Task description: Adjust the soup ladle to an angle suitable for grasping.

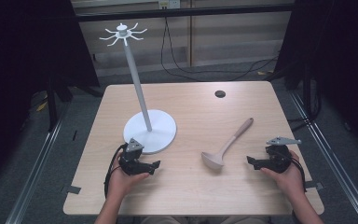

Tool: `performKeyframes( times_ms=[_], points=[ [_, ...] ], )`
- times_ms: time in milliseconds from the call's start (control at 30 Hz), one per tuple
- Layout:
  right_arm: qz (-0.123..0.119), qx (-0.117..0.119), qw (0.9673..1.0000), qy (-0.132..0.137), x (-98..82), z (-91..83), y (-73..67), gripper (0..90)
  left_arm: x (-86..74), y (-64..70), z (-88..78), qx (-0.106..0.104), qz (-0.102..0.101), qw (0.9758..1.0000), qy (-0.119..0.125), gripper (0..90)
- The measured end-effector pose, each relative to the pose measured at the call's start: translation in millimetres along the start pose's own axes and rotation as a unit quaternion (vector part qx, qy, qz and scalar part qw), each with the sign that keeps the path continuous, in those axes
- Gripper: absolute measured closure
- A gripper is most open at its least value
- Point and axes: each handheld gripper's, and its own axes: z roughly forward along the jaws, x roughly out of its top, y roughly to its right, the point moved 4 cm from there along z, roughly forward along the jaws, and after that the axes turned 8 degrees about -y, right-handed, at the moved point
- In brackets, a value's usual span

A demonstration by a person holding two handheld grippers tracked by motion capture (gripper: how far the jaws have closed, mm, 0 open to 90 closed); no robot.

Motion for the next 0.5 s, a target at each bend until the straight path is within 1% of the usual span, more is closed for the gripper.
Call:
performKeyframes(
  times_ms=[33,67,100,133,167,233,300,367,433,467,500],
  points=[
    [-0.002,0.005,1.0,0.004,1.5,-0.6,-0.5,8.8,0.1,-0.8,-0.7,-0.001,0.001,1.0,0.001,8.3],
    [-0.005,0.003,1.0,0.005,2.8,-0.9,-0.9,9.1,0.2,-0.5,-0.9,0.0,-0.006,1.0,0.004,8.4],
    [-0.004,0.003,1.0,0.003,4.0,-1.1,-2.0,9.5,0.0,-0.9,-1.2,-0.003,-0.006,1.0,0.003,8.7],
    [-0.004,0.002,1.0,-0.001,4.8,-0.8,-3.1,10.3,-0.2,-1.0,-1.4,-0.002,-0.007,1.0,0.001,9.1],
    [-0.009,0.001,1.0,0.0,5.8,0.0,-4.0,11.3,-0.5,-1.1,-1.5,0.0,-0.008,1.0,0.0,9.4],
    [-0.013,-0.005,0.9999,-0.006,7.1,1.8,-7.0,13.5,-0.7,-1.2,-1.6,0.002,-0.01,0.9999,-0.001,9.7],
    [-0.014,-0.002,0.9999,-0.009,9.0,4.4,-9.7,15.8,-0.5,-0.9,-1.9,-0.001,-0.009,1.0,-0.001,9.9],
    [-0.018,-0.002,0.9998,-0.006,12.1,6.2,-10.9,20.6,-0.3,-0.8,-2.0,-0.001,-0.009,1.0,-0.001,9.9],
    [-0.02,-0.008,0.9997,-0.01,15.4,6.9,-11.9,25.1,0.2,-0.7,-2.3,-0.001,-0.01,0.9999,0.004,10.0],
    [-0.023,-0.008,0.9997,-0.008,17.7,7.6,-11.9,28.3,0.0,-0.9,-2.5,0.0,-0.01,0.9999,0.004,10.1],
    [-0.02,-0.008,0.9997,-0.011,19.4,7.7,-12.6,32.2,-0.6,-1.6,-3.1,0.001,-0.008,1.0,0.001,10.2]
  ],
)
